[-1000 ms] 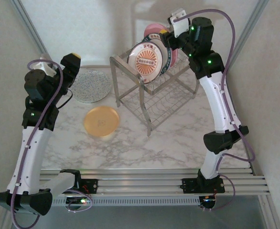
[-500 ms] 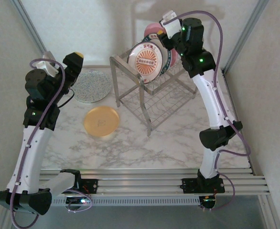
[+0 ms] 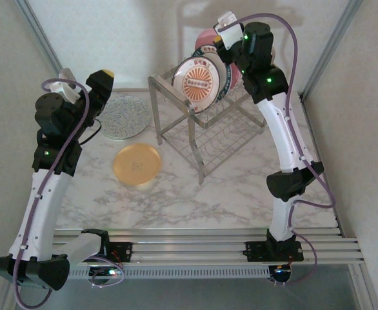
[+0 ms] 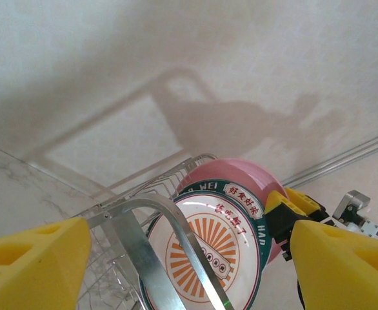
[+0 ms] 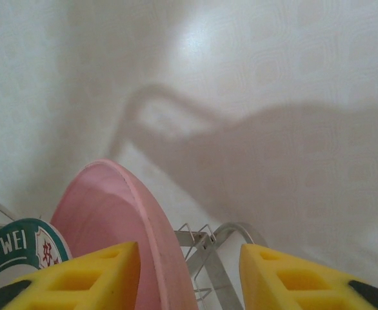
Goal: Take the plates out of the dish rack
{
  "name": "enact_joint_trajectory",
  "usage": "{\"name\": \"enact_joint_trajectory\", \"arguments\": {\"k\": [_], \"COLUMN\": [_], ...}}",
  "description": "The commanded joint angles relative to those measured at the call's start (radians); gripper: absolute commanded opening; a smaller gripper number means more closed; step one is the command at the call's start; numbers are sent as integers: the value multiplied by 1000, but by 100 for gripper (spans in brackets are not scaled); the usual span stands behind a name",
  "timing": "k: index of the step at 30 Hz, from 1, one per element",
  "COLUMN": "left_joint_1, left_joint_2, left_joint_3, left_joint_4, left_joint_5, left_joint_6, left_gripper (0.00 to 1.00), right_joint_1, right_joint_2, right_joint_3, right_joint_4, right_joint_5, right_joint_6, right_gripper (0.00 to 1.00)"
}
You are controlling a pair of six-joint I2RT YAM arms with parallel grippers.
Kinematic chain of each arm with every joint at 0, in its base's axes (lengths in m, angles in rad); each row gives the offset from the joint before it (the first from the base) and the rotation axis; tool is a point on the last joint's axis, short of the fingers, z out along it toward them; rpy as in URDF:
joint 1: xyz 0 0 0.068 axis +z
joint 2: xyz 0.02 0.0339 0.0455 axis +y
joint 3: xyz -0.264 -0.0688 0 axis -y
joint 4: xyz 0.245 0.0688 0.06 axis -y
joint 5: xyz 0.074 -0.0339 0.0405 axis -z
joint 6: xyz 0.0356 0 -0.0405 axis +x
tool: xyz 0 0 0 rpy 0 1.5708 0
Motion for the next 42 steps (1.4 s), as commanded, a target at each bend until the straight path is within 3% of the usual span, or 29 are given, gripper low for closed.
{"name": "enact_joint_trajectory", "arguments": {"k": [1, 16, 27, 42], "left_joint_1": [-7, -7, -8, -8], "left_joint_2": [7, 22, 33, 28], "left_joint_3": [21, 35, 37, 38], "left_joint_4": [45, 65, 77, 82], "left_joint_5": [23, 30, 33, 38], "left_joint_6": [-3, 0, -5, -10], "left_gripper": [80, 80, 80, 80], "right_joint_1": [11, 100, 116, 130], "right_joint_2": [26, -9, -24, -48], "right_joint_3": [31, -86, -103, -96], "right_joint_4": [40, 198, 237, 376], "right_joint_5": [22, 152, 162, 220], "right_joint_6": [-26, -346, -450, -591], "right_gripper": [41, 17, 0, 0]}}
